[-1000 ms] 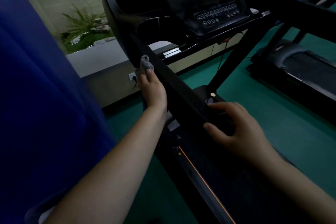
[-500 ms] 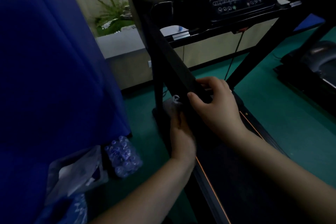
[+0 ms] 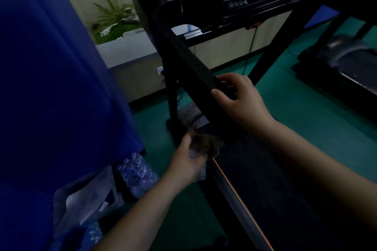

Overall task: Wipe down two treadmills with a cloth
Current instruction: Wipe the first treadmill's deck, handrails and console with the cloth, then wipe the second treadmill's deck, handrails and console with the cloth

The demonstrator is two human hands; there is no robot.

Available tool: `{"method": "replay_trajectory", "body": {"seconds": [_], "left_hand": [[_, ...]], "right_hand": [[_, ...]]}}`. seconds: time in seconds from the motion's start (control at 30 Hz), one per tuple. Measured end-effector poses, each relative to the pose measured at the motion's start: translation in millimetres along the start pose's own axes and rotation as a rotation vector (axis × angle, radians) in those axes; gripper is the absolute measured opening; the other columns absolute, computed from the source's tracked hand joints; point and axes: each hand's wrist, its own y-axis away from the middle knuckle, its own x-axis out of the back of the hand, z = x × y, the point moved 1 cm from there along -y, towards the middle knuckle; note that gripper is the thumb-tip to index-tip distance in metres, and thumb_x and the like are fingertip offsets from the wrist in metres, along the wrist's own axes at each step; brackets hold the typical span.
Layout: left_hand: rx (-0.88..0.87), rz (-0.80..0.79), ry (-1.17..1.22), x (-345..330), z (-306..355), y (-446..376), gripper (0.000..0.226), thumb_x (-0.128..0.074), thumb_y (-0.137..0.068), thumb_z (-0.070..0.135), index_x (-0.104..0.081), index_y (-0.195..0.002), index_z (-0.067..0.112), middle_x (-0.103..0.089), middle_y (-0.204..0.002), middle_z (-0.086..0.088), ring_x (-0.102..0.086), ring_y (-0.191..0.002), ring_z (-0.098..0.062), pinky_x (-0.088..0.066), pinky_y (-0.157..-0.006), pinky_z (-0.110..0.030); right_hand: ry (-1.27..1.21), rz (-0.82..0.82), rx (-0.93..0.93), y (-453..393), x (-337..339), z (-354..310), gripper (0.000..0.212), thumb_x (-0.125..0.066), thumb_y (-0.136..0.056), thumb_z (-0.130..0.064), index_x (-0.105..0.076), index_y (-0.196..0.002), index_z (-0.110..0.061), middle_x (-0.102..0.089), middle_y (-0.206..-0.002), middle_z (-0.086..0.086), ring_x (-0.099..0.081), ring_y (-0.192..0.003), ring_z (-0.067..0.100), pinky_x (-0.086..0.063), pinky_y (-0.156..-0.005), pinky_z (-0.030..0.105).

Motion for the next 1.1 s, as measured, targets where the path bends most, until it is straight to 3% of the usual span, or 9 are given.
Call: {"method": "replay_trajectory", "body": {"seconds": [0.07,0.13,0.2,0.3,0.47,0.6,0.7,0.97,1.1], "left_hand": [[0.071,-0.010,-0.098,17.2,-7.3,1.7,0.070,-0.067,-0.085,0.006,-0.032,-0.144,0.022,-0.055,-0.123,0.009,-0.056,-0.104,0.004,-0.042,-0.084,-0.003],[0.129,-0.026,-0.204,30.5,-18.8,5.0,0.072,-0.073,-0.081,0.019,-0.037,-0.143,0.018,-0.057,-0.130,0.002,-0.057,-0.112,-0.008,-0.044,-0.097,-0.020],[0.132,-0.073,-0.283,36.7,-27.5,11.0,0.071,-0.072,-0.081,0.021,-0.038,-0.143,0.017,-0.054,-0.131,0.001,-0.054,-0.113,-0.010,-0.042,-0.100,-0.027],[0.086,-0.158,-0.473,38.6,-40.2,19.8,0.069,-0.067,-0.083,0.018,-0.035,-0.144,0.023,-0.050,-0.128,0.002,-0.051,-0.112,-0.012,-0.042,-0.094,-0.024],[-0.057,-0.416,-0.805,16.8,-66.8,28.4,0.068,-0.064,-0.078,0.023,-0.037,-0.139,0.039,-0.049,-0.121,-0.001,-0.056,-0.103,-0.019,-0.049,-0.083,-0.030],[-0.141,-0.622,-0.892,-24.8,-77.2,45.1,0.068,-0.071,-0.079,0.028,-0.040,-0.139,0.032,-0.048,-0.122,-0.004,-0.055,-0.105,-0.019,-0.041,-0.082,-0.023],[-0.186,-0.738,-0.918,-66.5,-79.3,66.7,0.069,-0.075,-0.077,0.039,-0.043,-0.137,0.029,-0.048,-0.127,-0.003,-0.053,-0.110,-0.018,-0.041,-0.086,-0.023],[-0.398,-0.977,-1.060,-189.7,-71.0,148.5,0.067,-0.071,-0.079,0.045,-0.040,-0.137,0.034,-0.047,-0.128,0.004,-0.052,-0.104,-0.011,-0.048,-0.084,-0.026],[-0.421,-1.054,-1.109,-254.4,-82.5,204.0,0.066,-0.071,-0.078,0.045,-0.041,-0.136,0.034,-0.049,-0.131,0.002,-0.054,-0.111,-0.015,-0.048,-0.089,-0.028]], "right_hand": [[0.009,0.047,-0.033,18.8,6.6,3.1,0.033,-0.064,-0.085,-0.039,-0.058,-0.116,-0.027,-0.052,-0.112,-0.007,-0.052,-0.100,0.001,-0.035,-0.086,0.005],[0.009,0.100,-0.077,45.8,12.6,9.1,0.033,-0.065,-0.085,-0.032,-0.058,-0.116,-0.027,-0.052,-0.109,-0.006,-0.051,-0.095,0.000,-0.031,-0.080,-0.002],[0.004,0.146,-0.133,79.5,17.6,18.7,0.033,-0.067,-0.083,-0.023,-0.058,-0.115,-0.025,-0.054,-0.108,-0.002,-0.056,-0.092,0.005,-0.036,-0.081,0.003],[0.011,0.180,-0.261,140.6,22.2,38.2,0.028,-0.067,-0.084,-0.015,-0.059,-0.109,-0.026,-0.059,-0.103,0.002,-0.060,-0.089,0.012,-0.046,-0.082,0.020],[0.034,0.239,-0.592,268.4,22.6,67.5,0.028,-0.067,-0.084,-0.012,-0.058,-0.100,-0.032,-0.063,-0.097,-0.002,-0.062,-0.087,0.007,-0.046,-0.078,0.016],[0.042,0.304,-0.846,368.4,25.3,75.0,0.025,-0.067,-0.085,-0.014,-0.058,-0.099,-0.033,-0.065,-0.097,-0.004,-0.062,-0.087,0.004,-0.049,-0.080,0.023],[0.042,0.387,-0.977,433.1,36.5,74.7,0.024,-0.066,-0.085,-0.015,-0.058,-0.099,-0.033,-0.065,-0.098,-0.006,-0.061,-0.087,-0.001,-0.046,-0.077,0.019],[0.045,0.649,-1.144,578.5,86.9,72.6,0.021,-0.066,-0.085,-0.015,-0.061,-0.101,-0.029,-0.063,-0.096,-0.009,-0.059,-0.085,-0.001,-0.043,-0.065,0.007],[0.019,0.742,-1.221,662.9,116.8,75.7,0.025,-0.068,-0.083,-0.017,-0.060,-0.098,-0.035,-0.064,-0.096,-0.009,-0.062,-0.087,0.005,-0.049,-0.079,0.025]]}}
